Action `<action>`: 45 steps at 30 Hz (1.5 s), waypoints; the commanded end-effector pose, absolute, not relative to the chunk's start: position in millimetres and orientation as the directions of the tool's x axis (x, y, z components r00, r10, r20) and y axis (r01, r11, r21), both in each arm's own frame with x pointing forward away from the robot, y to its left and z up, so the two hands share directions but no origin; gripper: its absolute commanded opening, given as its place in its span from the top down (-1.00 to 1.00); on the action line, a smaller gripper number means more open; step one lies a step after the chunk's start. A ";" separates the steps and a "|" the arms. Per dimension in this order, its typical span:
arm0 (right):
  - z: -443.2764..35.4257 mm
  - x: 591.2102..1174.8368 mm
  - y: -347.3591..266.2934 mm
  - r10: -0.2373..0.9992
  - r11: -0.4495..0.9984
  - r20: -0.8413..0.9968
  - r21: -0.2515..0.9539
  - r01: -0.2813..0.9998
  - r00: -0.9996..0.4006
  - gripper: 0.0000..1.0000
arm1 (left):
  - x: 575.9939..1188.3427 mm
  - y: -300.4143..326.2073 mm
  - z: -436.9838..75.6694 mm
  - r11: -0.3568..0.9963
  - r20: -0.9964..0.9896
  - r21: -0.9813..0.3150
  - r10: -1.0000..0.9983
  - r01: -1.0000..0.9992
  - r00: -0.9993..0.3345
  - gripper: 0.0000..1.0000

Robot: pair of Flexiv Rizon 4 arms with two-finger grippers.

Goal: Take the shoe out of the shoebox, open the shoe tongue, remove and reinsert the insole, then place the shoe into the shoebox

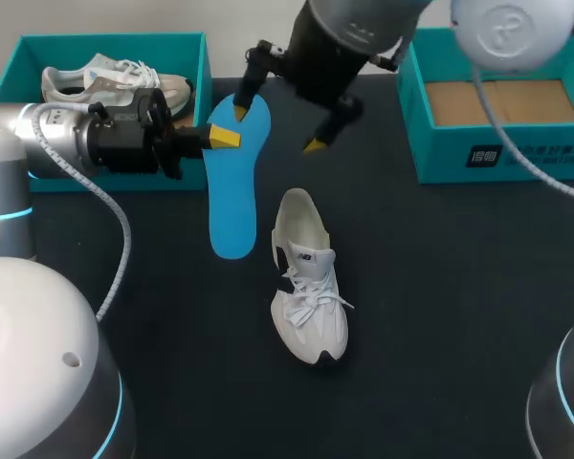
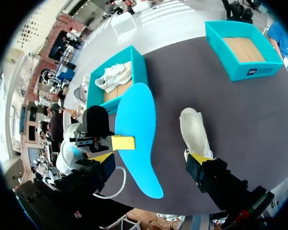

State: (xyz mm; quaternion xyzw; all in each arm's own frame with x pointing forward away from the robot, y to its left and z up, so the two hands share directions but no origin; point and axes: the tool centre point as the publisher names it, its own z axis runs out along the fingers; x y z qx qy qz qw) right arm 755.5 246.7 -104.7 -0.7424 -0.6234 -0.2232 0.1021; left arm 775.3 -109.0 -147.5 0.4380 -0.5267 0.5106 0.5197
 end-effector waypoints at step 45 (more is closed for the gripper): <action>-145.0 769.8 212.3 0.233 -0.159 0.967 0.138 0.978 -0.099 -1.00 | 774.6 -108.8 -147.5 0.094 0.995 -0.083 0.068 -0.992 -0.076 1.00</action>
